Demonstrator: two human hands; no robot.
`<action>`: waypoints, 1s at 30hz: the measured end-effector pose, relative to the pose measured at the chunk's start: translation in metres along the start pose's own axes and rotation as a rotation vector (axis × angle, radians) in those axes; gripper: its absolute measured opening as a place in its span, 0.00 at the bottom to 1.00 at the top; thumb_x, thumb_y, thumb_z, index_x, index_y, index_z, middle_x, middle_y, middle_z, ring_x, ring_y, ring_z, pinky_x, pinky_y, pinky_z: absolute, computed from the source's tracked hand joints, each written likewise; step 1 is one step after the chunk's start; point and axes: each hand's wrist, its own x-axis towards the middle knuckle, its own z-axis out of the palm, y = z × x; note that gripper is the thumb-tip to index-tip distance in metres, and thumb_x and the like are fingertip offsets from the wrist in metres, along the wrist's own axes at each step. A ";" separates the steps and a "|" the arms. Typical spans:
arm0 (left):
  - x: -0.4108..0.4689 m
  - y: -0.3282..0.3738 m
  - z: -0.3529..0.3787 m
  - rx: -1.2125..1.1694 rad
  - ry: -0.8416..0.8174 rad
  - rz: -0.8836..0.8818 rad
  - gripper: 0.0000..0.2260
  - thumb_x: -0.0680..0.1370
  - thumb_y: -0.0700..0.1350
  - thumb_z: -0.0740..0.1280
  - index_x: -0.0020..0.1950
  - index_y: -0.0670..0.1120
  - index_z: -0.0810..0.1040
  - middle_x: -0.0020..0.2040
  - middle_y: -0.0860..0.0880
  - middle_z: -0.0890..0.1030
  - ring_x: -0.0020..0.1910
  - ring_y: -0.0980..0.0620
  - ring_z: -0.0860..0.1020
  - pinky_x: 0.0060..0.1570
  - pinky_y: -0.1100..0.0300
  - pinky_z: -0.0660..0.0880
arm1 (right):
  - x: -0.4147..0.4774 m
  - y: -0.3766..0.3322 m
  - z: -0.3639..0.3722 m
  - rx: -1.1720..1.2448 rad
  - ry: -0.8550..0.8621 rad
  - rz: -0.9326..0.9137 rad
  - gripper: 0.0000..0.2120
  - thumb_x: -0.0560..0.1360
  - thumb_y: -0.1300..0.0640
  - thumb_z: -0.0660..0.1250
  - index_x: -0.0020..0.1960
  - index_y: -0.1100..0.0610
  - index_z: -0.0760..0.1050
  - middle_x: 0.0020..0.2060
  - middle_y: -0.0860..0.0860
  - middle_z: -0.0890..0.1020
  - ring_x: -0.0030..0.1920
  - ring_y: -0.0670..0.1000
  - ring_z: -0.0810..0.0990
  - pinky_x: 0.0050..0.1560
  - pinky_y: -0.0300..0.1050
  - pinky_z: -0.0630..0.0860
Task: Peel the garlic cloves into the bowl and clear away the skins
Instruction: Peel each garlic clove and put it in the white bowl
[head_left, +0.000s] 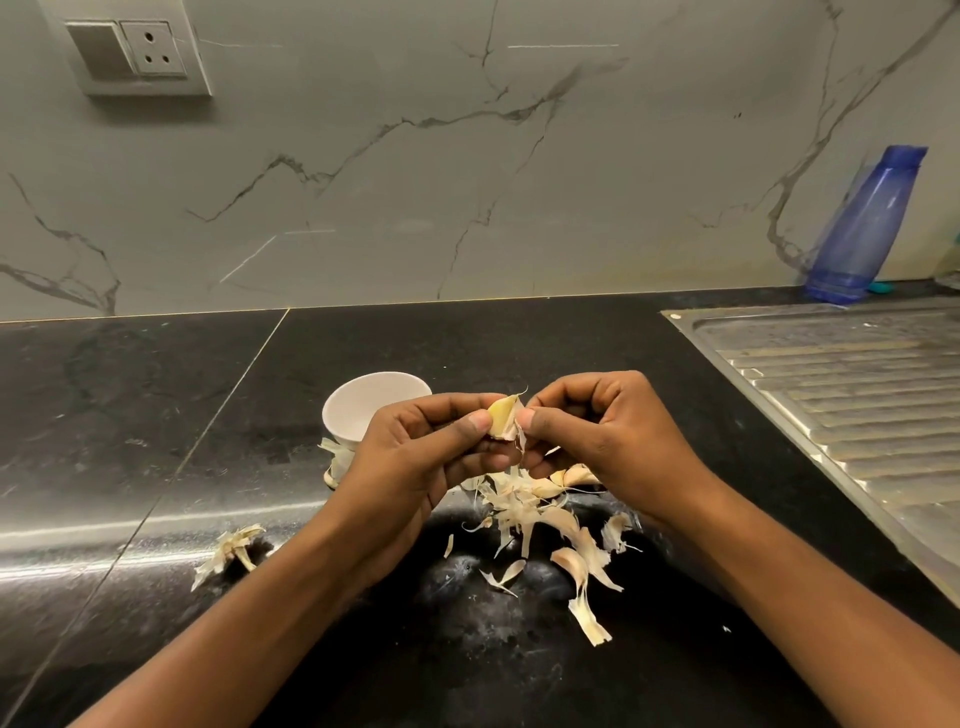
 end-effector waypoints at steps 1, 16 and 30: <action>0.000 0.000 0.000 0.012 0.002 -0.002 0.14 0.77 0.40 0.69 0.61 0.37 0.84 0.55 0.37 0.86 0.48 0.45 0.86 0.48 0.59 0.85 | 0.000 0.000 0.000 0.004 0.006 0.000 0.04 0.79 0.64 0.73 0.49 0.65 0.85 0.39 0.62 0.87 0.38 0.58 0.87 0.40 0.46 0.85; 0.001 -0.002 -0.001 -0.001 0.045 0.005 0.14 0.75 0.38 0.72 0.60 0.37 0.85 0.55 0.37 0.87 0.47 0.47 0.85 0.50 0.61 0.84 | 0.003 0.005 -0.002 0.005 -0.177 0.034 0.07 0.80 0.59 0.72 0.56 0.61 0.84 0.46 0.56 0.88 0.44 0.55 0.86 0.49 0.50 0.86; 0.001 0.004 -0.003 -0.014 -0.023 -0.092 0.12 0.77 0.39 0.70 0.58 0.41 0.87 0.52 0.36 0.85 0.44 0.46 0.84 0.46 0.57 0.85 | 0.001 0.001 -0.004 -0.013 -0.047 0.006 0.11 0.74 0.54 0.77 0.54 0.58 0.86 0.44 0.55 0.89 0.43 0.54 0.88 0.43 0.46 0.85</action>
